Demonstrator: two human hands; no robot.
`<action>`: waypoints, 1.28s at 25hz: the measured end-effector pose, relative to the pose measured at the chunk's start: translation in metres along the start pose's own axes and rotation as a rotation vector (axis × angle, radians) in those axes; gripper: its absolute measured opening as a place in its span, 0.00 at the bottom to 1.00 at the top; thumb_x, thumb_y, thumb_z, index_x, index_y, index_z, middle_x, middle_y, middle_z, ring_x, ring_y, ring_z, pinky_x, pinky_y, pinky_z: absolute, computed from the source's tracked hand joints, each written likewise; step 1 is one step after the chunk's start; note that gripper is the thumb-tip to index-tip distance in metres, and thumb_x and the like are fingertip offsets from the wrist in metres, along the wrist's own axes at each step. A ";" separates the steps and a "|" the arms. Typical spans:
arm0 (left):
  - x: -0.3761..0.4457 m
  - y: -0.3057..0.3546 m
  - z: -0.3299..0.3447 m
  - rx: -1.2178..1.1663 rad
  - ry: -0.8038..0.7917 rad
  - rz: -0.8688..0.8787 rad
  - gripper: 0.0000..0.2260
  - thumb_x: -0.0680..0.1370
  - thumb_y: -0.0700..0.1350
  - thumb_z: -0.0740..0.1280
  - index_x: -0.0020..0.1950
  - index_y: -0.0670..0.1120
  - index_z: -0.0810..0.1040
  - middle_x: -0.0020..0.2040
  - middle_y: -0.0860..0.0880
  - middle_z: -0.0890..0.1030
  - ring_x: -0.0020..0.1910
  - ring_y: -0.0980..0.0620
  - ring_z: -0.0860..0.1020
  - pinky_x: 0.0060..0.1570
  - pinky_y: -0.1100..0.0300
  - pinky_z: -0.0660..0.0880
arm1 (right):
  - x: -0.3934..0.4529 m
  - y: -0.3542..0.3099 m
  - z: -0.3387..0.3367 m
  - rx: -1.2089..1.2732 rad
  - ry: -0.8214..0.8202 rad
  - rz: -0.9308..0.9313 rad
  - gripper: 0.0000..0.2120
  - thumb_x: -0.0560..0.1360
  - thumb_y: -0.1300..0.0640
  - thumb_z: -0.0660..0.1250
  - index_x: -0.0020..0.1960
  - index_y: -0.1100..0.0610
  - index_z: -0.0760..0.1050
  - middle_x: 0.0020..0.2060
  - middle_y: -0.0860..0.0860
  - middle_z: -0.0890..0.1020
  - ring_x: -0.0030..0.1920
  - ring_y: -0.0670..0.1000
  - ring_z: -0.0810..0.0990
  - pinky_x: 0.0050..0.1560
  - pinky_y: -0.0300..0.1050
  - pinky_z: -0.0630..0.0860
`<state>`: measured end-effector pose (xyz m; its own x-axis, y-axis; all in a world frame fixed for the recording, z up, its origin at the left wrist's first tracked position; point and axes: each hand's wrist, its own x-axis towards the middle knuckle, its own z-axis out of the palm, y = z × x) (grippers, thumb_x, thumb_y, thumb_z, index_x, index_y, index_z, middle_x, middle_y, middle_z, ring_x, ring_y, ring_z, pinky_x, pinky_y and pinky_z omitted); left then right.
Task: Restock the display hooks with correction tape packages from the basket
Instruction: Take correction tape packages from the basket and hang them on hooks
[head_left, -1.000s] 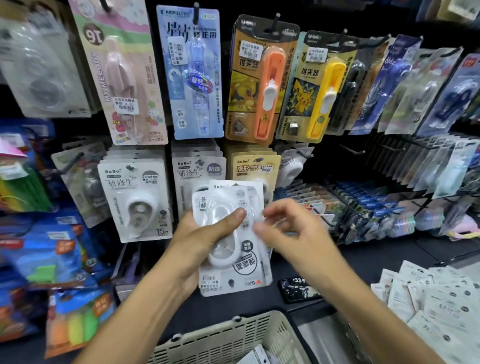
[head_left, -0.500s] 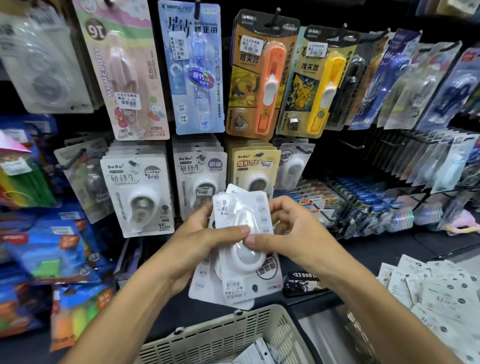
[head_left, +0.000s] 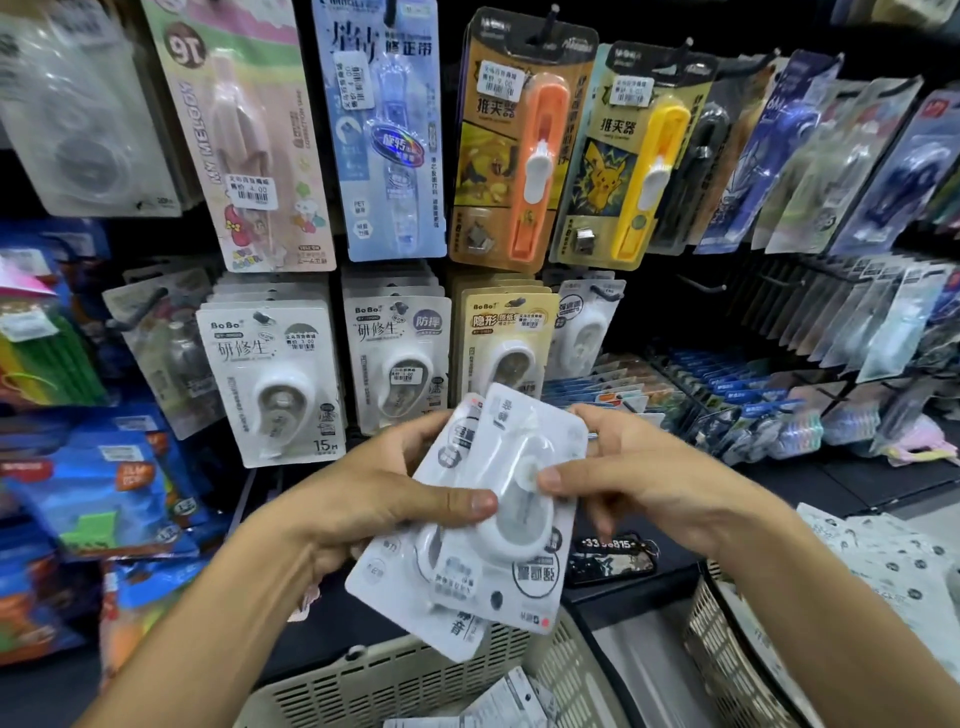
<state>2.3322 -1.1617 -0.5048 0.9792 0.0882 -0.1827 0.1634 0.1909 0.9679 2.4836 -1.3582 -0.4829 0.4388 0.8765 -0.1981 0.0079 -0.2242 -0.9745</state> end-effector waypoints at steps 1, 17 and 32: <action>-0.002 0.001 0.003 0.080 -0.035 -0.015 0.36 0.66 0.33 0.81 0.70 0.54 0.75 0.60 0.44 0.85 0.57 0.39 0.85 0.50 0.42 0.83 | -0.004 -0.004 -0.006 -0.091 -0.053 0.003 0.14 0.66 0.57 0.82 0.48 0.47 0.83 0.40 0.56 0.86 0.30 0.52 0.81 0.28 0.43 0.76; 0.007 0.002 0.001 -0.177 0.307 0.342 0.26 0.59 0.35 0.78 0.57 0.43 0.82 0.48 0.40 0.88 0.39 0.46 0.87 0.33 0.58 0.82 | 0.010 0.015 -0.046 0.828 0.638 -0.167 0.12 0.76 0.55 0.71 0.59 0.56 0.78 0.48 0.57 0.88 0.43 0.55 0.88 0.36 0.43 0.83; 0.011 -0.006 0.007 -0.105 0.491 0.356 0.33 0.55 0.45 0.85 0.58 0.48 0.78 0.50 0.46 0.88 0.45 0.46 0.88 0.38 0.56 0.83 | 0.022 0.028 0.015 -0.042 0.587 -0.150 0.17 0.73 0.45 0.74 0.58 0.48 0.75 0.51 0.52 0.82 0.48 0.50 0.83 0.45 0.48 0.80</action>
<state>2.3426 -1.1690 -0.5110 0.7975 0.5996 0.0666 -0.2011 0.1601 0.9664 2.4796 -1.3387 -0.5166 0.8524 0.5211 0.0441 0.1385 -0.1437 -0.9799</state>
